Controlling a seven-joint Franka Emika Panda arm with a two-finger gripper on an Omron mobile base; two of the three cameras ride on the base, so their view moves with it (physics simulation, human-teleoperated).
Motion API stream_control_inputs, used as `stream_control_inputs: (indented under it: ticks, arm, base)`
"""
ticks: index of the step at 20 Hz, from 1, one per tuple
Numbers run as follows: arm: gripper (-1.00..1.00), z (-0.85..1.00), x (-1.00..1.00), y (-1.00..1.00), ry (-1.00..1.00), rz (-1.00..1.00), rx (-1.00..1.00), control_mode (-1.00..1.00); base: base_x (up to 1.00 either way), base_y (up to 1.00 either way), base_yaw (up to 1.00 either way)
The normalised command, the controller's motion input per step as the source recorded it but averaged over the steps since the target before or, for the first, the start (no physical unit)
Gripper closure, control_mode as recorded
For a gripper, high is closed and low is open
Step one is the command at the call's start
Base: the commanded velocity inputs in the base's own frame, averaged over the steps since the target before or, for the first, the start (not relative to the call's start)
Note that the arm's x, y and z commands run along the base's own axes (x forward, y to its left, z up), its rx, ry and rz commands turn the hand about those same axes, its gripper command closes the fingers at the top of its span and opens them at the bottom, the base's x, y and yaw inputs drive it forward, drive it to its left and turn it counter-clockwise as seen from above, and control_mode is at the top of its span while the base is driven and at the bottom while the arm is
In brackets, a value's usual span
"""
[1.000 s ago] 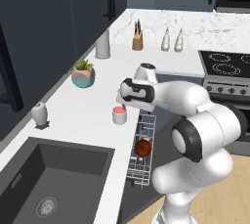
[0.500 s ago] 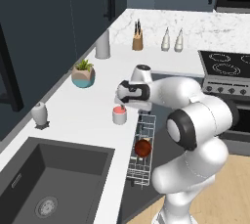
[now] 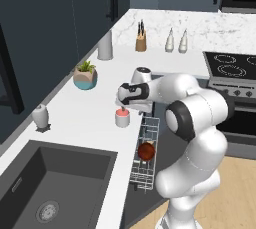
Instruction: Pick up the cup and bowl from the counter, place them in the dishwasher, and close the dishwasher door.
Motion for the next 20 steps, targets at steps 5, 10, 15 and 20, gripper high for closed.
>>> stream_control_inputs:
  ticks: [5,10,15,20]
  arm:
    - [-1.00,-0.35,0.18,0.04,0.00,0.00,0.00,-1.00]
    - [-1.00,-0.14,0.21,0.06,0.00,0.00,0.00,-1.00]
    - [-1.00,-0.07,0.17,0.10,0.00,0.00,0.00,-1.00]
    - [-1.00,-0.24,0.02,0.05,0.00,0.00,0.00,-1.00]
  base:
    - [0.00,0.00,0.00]
    - [0.00,0.00,0.00]
    - [0.00,0.00,0.00]
    - [0.00,0.00,0.00]
